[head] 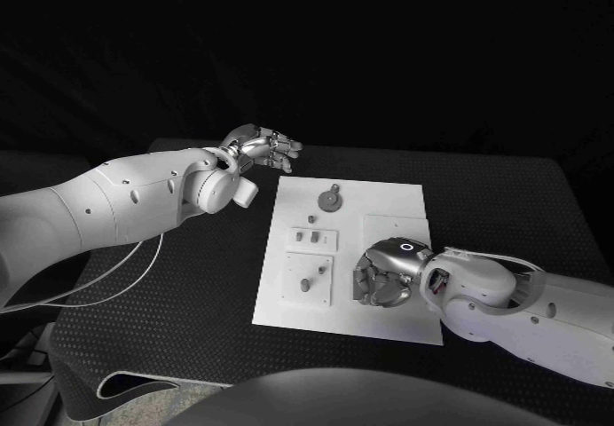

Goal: Assemble the parts on the task board

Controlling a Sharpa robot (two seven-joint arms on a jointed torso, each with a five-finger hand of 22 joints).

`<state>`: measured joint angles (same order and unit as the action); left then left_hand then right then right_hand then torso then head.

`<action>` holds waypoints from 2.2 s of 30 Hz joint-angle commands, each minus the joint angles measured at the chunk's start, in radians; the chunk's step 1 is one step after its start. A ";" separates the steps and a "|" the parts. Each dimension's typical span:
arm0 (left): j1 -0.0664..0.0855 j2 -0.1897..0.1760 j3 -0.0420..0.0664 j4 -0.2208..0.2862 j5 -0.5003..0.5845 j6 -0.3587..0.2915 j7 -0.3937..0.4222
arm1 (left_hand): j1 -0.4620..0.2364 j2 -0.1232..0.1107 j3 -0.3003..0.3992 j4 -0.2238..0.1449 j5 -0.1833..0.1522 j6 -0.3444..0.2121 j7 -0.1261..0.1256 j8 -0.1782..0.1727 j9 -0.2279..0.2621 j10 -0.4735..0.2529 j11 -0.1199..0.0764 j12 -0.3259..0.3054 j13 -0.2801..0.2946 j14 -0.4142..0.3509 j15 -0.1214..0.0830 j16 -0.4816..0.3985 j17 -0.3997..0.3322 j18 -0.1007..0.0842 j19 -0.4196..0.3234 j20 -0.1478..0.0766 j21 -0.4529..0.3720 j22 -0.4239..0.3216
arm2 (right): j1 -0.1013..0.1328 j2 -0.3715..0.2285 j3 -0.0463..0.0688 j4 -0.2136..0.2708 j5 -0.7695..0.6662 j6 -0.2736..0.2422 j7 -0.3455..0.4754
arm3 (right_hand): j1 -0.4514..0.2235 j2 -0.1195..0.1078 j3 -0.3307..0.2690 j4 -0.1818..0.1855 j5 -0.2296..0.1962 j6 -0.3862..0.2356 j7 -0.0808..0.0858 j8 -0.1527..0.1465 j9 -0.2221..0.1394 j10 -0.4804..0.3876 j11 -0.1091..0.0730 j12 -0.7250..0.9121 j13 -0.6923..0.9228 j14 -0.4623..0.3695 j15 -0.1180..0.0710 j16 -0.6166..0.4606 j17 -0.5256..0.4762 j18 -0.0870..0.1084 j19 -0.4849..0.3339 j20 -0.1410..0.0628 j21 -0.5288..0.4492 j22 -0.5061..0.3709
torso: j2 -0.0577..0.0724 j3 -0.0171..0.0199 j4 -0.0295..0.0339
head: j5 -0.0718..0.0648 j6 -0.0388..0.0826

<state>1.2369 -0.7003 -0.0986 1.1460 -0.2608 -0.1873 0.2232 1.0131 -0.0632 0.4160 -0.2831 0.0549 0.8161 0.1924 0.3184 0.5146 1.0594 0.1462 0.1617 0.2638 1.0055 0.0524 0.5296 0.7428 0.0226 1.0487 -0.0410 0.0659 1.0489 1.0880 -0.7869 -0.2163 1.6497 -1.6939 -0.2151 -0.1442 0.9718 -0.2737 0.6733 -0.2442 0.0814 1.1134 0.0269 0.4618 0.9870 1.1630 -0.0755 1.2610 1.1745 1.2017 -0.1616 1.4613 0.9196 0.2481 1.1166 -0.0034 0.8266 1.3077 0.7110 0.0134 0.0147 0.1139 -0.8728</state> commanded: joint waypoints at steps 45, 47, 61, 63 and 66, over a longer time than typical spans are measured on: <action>0.001 0.000 -0.001 0.002 -0.002 0.025 0.002 | -0.014 0.003 0.002 0.003 -0.005 -0.007 -0.002 0.005 -0.003 -0.007 0.001 0.000 -0.001 -0.003 0.009 -0.008 0.003 0.020 -0.008 0.003 0.002 -0.002 | -0.023 0.017 0.000 -0.054 -0.038 0.016 0.014 | 0.041 0.077 0.018 0.005 -0.001 0.042 -0.011 -0.061 0.084 0.028 -0.006 -0.041 -0.033 0.036 0.012 -0.001 -0.012 0.014 0.019 -0.005 0.005 0.018 | 0.001 -0.0028 -0.0008 | -0.001 0.000; 0.001 -0.001 -0.001 0.002 -0.002 0.024 0.000 | -0.015 0.003 0.002 0.003 -0.005 -0.008 -0.002 0.005 -0.003 -0.008 0.001 0.000 -0.001 -0.003 0.009 -0.008 0.003 0.020 -0.008 0.003 0.002 -0.002 | -0.023 0.017 0.000 -0.057 -0.023 0.024 0.019 | 0.022 0.065 0.026 0.038 -0.002 -0.008 0.013 -0.133 0.036 -0.013 0.012 -0.089 -0.075 0.019 0.013 -0.006 -0.020 0.014 0.007 0.000 0.001 0.020 | 0.001 -0.0020 -0.0009 | -0.002 0.000; 0.001 -0.001 -0.001 0.002 -0.002 0.024 -0.002 | -0.018 0.001 0.001 0.004 -0.005 -0.013 0.000 0.004 -0.005 -0.013 0.003 -0.002 -0.003 -0.005 0.010 -0.010 0.004 0.019 -0.010 0.004 0.002 -0.002 | -0.022 0.003 0.000 -0.058 0.038 0.039 0.060 | 0.041 0.055 0.015 0.056 -0.003 -0.163 0.102 -0.344 -0.186 -0.057 0.092 -0.101 -0.080 -0.022 0.073 -0.008 -0.018 0.014 -0.032 0.019 0.000 0.020 | 0.000 -0.0007 -0.0004 | -0.004 0.000; 0.001 -0.002 -0.001 0.002 -0.002 0.024 -0.002 | -0.019 0.001 0.001 0.004 -0.005 -0.013 0.000 0.004 -0.005 -0.013 0.003 -0.002 -0.003 -0.005 0.010 -0.010 0.004 0.019 -0.010 0.004 0.002 -0.002 | -0.022 -0.003 0.000 -0.058 0.050 0.030 0.066 | 0.042 0.051 0.014 0.056 -0.003 -0.162 0.103 -0.345 -0.192 -0.060 0.094 -0.101 -0.080 -0.023 0.075 -0.008 -0.017 0.014 -0.034 0.020 0.000 0.020 | 0.000 -0.0008 0.0002 | -0.004 0.000; 0.001 -0.002 -0.001 0.001 -0.002 0.024 -0.003 | -0.019 0.001 0.001 0.004 -0.005 -0.013 0.001 0.003 -0.005 -0.013 0.003 -0.002 -0.003 -0.006 0.010 -0.010 0.004 0.019 -0.010 0.004 0.002 -0.003 | -0.022 -0.011 0.000 -0.057 0.068 -0.003 0.079 | 0.042 0.050 0.014 0.057 -0.003 -0.162 0.104 -0.346 -0.196 -0.062 0.095 -0.100 -0.080 -0.024 0.076 -0.008 -0.017 0.014 -0.034 0.020 0.000 0.020 | 0.000 -0.0007 0.0003 | -0.005 0.000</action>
<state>1.2368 -0.7029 -0.1002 1.1459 -0.2608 -0.1769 0.2161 1.0038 -0.0646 0.4160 -0.2831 0.0549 0.8090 0.1924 0.3184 0.5112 1.0538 0.1517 0.1618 0.2626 1.0020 0.0558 0.5257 0.7461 0.0297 1.0453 -0.0374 0.0659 1.0475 1.0735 -0.7950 -0.2089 1.6031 -1.6506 -0.2316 -0.0613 1.0136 -0.2162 0.6926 -0.1889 0.0735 1.0786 0.0008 0.2621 1.0854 1.1024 0.0163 1.1652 1.0949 1.1793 -0.0939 1.4588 0.9016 0.2473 1.0912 0.0180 0.8317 1.3077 0.7114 0.0126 0.0145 0.1094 -0.8728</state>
